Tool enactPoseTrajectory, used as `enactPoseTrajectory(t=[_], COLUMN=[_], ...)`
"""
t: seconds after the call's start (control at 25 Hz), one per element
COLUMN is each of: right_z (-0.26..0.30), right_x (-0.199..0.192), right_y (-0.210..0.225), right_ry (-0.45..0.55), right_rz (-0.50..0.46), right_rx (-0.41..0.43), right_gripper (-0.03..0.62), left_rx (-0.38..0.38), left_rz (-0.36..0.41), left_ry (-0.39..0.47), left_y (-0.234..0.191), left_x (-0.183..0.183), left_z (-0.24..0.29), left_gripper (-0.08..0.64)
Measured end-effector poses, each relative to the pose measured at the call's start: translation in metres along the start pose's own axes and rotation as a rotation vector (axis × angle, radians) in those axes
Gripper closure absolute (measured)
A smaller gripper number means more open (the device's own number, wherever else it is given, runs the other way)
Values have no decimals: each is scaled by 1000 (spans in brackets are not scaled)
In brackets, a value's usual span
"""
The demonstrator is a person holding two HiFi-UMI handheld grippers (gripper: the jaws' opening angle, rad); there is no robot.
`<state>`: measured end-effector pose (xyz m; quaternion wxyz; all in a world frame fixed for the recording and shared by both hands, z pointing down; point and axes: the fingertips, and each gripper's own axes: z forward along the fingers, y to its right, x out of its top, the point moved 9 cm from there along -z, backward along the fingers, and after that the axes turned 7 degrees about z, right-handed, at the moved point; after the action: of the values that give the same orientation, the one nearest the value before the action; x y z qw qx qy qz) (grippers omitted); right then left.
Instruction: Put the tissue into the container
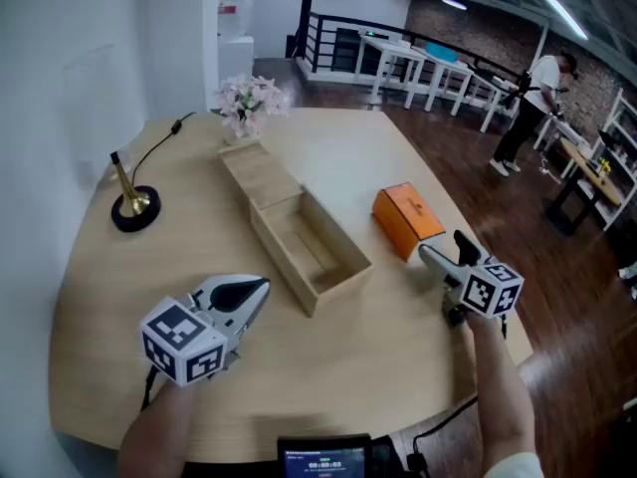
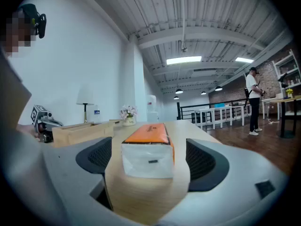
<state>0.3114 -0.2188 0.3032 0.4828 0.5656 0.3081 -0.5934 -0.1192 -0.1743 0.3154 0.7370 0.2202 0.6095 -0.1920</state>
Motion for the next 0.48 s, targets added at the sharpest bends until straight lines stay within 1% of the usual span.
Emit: enactPoseTrajectory(t=[0.08,0.2,0.32,0.4,0.48], right_z=[1,14,41,56,68], right_x=[6,18,24,30,34], right_y=[2,0,-1,-3,-2], right_ry=[9,-24,-107,-176,-234], right_rz=[5,-49,-107,-148,-170], right_rx=[5,8,26,12,-3], right_gripper=[92,92,92,91,91], left_rx=[-3,-6,-10,-12,-13], left_rz=[-2,-1,1,1,1], left_ry=[-1,-4,-5,-4,-4], left_y=[1,1,1,1,2], left_x=[0,0,-1,-1,0], left_z=[0,-1,0,0,1], left_gripper=[554,554,554,554,554])
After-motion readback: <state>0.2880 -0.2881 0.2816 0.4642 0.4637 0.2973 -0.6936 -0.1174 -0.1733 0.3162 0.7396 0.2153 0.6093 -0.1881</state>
